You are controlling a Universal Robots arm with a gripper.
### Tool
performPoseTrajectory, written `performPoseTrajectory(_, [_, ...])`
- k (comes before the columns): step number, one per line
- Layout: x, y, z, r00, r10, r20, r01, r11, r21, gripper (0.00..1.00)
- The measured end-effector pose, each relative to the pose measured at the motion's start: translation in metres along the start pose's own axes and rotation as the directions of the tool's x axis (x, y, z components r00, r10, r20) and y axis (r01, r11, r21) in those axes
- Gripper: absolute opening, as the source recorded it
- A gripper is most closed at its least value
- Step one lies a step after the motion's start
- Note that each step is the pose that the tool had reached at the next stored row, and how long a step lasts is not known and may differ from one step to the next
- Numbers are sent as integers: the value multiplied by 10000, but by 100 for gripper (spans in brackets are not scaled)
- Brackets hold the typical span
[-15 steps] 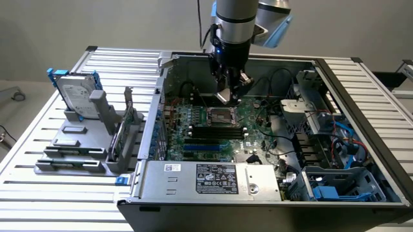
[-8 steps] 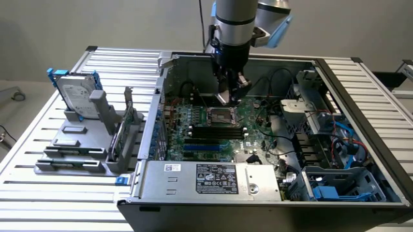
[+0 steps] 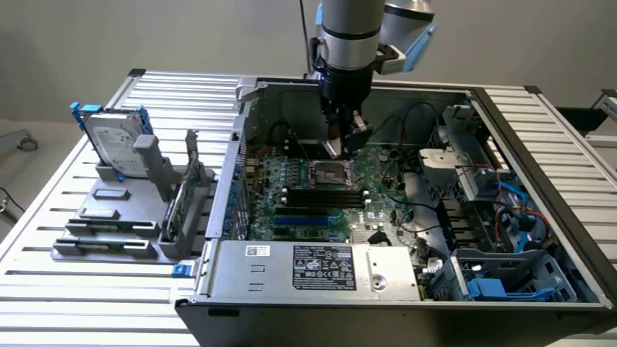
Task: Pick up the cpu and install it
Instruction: 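Place the cpu into insertion slot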
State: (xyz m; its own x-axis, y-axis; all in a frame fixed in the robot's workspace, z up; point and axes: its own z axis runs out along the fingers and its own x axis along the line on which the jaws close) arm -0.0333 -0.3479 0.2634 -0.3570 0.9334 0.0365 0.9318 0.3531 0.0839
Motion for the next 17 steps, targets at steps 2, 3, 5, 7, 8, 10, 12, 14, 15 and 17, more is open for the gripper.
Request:
performPoseTrajectory(2, [0, -1, 5, 9997, 249, 17, -249, 9997, -2, 55])
performPoseTrajectory(3, [0, -1, 6, 9994, 353, 24, -353, 9994, 4, 55])
performPoseTrajectory(5, [0, -3, 8, 9984, 556, 30, -556, 9984, 25, 55])
performPoseTrajectory(7, [1, -3, 10, 9971, 754, 31, -754, 9971, 68, 55])
performPoseTrajectory(8, [1, -4, 10, 9963, 862, 32, -862, 9962, 89, 55])
performPoseTrajectory(10, [1, -4, 11, 9943, 1070, 37, -1070, 9942, 124, 55])
performPoseTrajectory(12, [1, -4, 12, 9917, 1281, 42, -1282, 9916, 159, 55])
performPoseTrajectory(14, [1, -5, 12, 9886, 1503, 49, -1503, 9884, 195, 55])
performPoseTrajectory(15, [1, -5, 12, 9869, 1611, 53, -1612, 9867, 214, 55])
performPoseTrajectory(17, [1, -5, 13, 9832, 1825, 59, -1826, 9829, 252, 55])
